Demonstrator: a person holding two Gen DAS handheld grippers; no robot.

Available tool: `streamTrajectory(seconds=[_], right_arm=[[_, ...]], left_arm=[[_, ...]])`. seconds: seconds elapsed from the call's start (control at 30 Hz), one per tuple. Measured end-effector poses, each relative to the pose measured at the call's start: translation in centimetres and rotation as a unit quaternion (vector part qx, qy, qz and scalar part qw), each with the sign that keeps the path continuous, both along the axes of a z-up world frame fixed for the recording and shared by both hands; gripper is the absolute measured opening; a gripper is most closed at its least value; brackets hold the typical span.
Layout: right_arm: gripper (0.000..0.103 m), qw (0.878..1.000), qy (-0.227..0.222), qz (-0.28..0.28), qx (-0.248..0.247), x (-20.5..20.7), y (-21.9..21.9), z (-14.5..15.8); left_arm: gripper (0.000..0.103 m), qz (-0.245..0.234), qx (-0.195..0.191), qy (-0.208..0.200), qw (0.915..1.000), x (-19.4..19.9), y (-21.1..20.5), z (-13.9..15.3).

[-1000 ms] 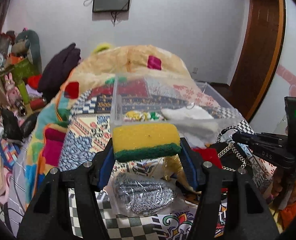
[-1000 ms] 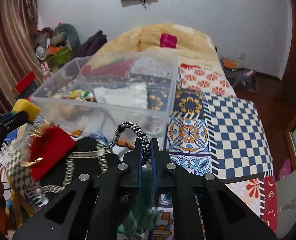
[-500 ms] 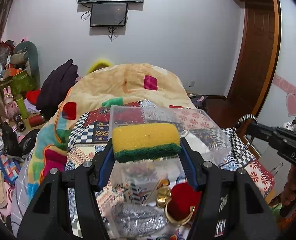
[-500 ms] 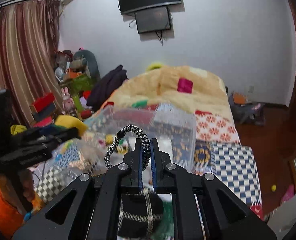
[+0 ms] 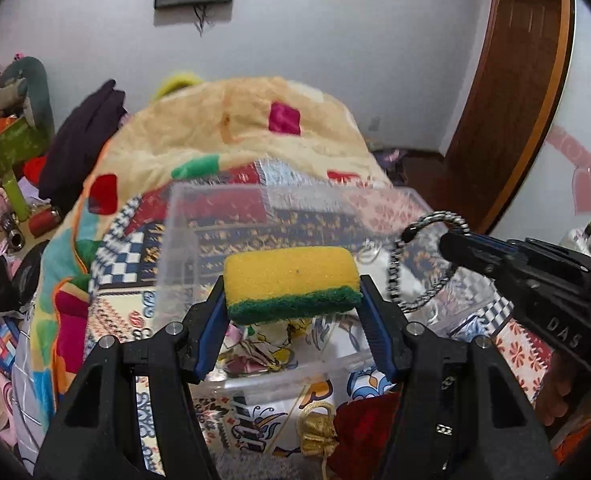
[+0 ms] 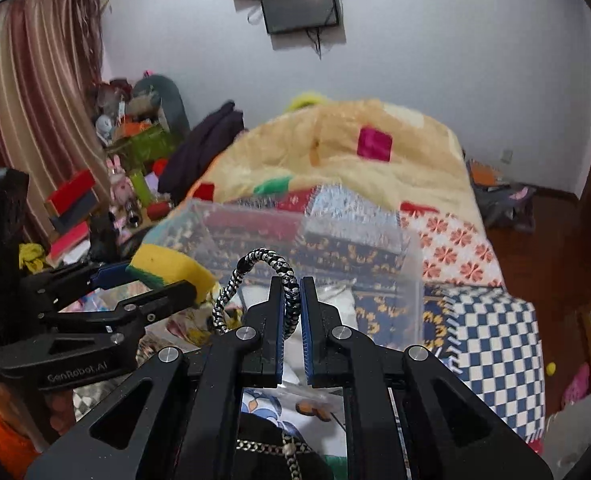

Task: Organize soft objects
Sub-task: 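Drop the bracelet into the box with the right tool while the left places the sponge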

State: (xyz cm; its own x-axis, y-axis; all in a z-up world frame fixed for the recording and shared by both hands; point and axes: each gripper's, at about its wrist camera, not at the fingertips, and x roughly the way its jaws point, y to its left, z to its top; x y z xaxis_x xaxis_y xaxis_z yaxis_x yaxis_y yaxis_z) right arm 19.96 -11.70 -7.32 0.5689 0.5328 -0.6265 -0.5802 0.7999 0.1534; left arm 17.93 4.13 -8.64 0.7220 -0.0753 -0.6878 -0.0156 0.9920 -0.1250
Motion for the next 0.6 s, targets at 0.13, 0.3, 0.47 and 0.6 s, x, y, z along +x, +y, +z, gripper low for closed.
streamTrajectory(seconds=[0.13, 0.3, 0.47, 0.6], right_arm=[[0.007, 1.000, 0.017, 0.008, -0.020, 0.4, 0.5, -1.2], [0.007, 0.999, 0.028, 0.007, -0.043, 0.3, 0.6, -1.8], [0.032, 0.998, 0.037, 0.003, -0.049, 0.4, 0.1, -2.0], [0.055, 0.999, 0.017, -0.006, -0.047, -0.1, -0.8, -1.3]], left_arm=[[0.061, -0.010, 0.003, 0.023, 0.9997, 0.8, -0.5, -1.2], [0.064, -0.014, 0.031, 0.030, 0.9990, 1.1, -1.2, -1.6], [0.069, -0.012, 0.024, 0.031, 0.9992, 1.1, -1.0, -1.5], [0.075, -0.008, 0.009, 0.022, 0.9997, 0.4, -0.4, -0.8]])
